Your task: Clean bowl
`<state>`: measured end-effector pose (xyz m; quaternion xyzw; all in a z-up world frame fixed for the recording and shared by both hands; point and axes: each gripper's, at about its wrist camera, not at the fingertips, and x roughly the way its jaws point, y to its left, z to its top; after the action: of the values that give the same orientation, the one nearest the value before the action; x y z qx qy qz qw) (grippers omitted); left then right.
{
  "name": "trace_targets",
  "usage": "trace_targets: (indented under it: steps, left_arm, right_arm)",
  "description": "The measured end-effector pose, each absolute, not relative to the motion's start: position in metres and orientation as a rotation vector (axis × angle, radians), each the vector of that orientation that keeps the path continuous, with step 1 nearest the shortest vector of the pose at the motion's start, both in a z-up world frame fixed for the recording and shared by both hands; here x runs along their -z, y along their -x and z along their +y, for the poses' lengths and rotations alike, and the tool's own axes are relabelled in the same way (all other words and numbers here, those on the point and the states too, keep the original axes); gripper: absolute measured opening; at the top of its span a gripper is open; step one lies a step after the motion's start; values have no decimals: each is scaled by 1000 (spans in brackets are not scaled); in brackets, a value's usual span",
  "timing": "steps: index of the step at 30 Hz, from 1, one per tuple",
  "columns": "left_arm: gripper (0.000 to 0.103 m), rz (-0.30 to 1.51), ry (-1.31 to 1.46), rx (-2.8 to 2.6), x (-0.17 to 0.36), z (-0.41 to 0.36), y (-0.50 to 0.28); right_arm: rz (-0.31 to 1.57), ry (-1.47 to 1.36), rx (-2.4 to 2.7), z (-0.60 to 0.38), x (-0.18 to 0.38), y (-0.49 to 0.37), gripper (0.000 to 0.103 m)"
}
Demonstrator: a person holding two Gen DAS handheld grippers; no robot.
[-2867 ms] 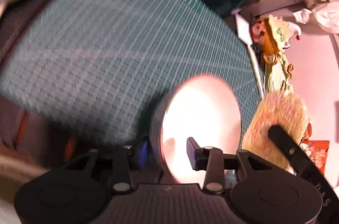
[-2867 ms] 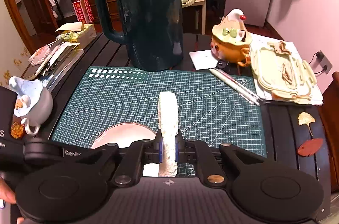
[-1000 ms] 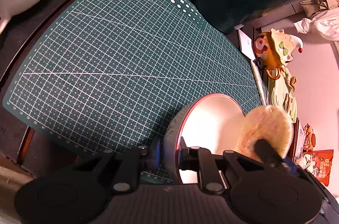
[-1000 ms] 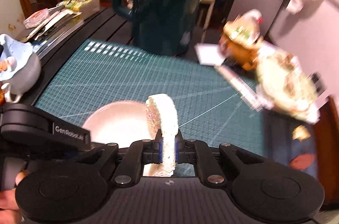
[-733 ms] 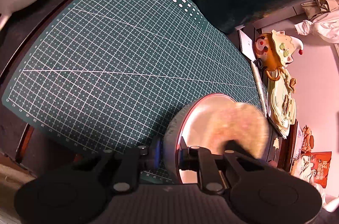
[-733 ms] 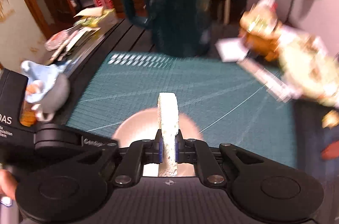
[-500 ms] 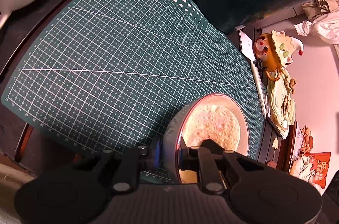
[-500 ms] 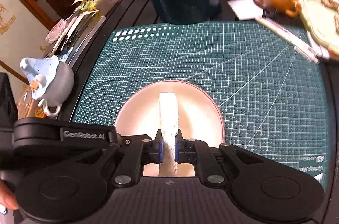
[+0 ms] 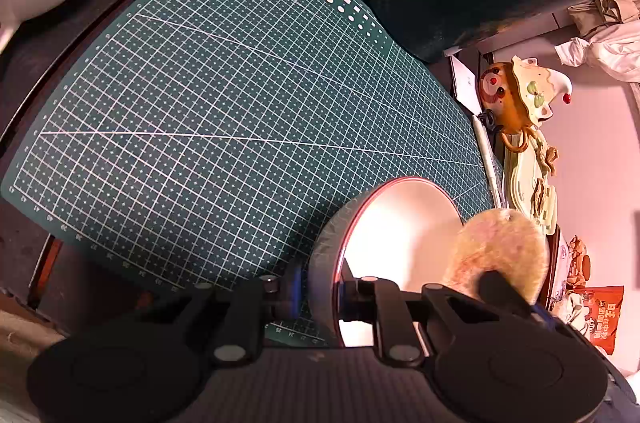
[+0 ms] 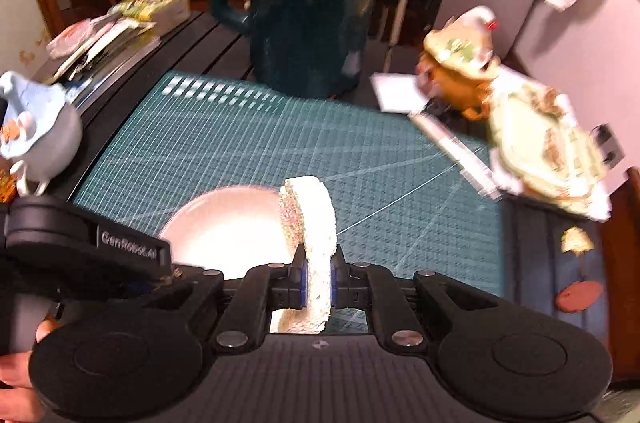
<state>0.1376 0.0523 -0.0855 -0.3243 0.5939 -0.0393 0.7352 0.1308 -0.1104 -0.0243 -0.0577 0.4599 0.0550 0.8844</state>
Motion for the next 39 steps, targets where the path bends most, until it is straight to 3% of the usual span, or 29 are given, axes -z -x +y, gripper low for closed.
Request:
trace_targets:
  steps: [5,14,20,30,36,39]
  left_arm:
    - [16,1305,718,80,83,52,-140]
    - [15,1305,723,79,82,52,-143]
    - [16,1304,724,80,82,52,-143]
    - [17,1305,725,81,82,51,-141]
    - [17,1306,727,80,82,50,-140]
    - [18,1305,727,82,81,50,-140]
  right_arm:
    - [963,-63,-223,-123,18,-134,9]
    - [1134,-233,-313,-124,64,-157,9]
    - [1126,-124,-256,-113,68,-152,9]
    - [962,171,-99,-98,29,-127,8]
    - [917,72,-151,-113,17,-128,9]
    - [984,-77,-269,-121,23,-136,9]
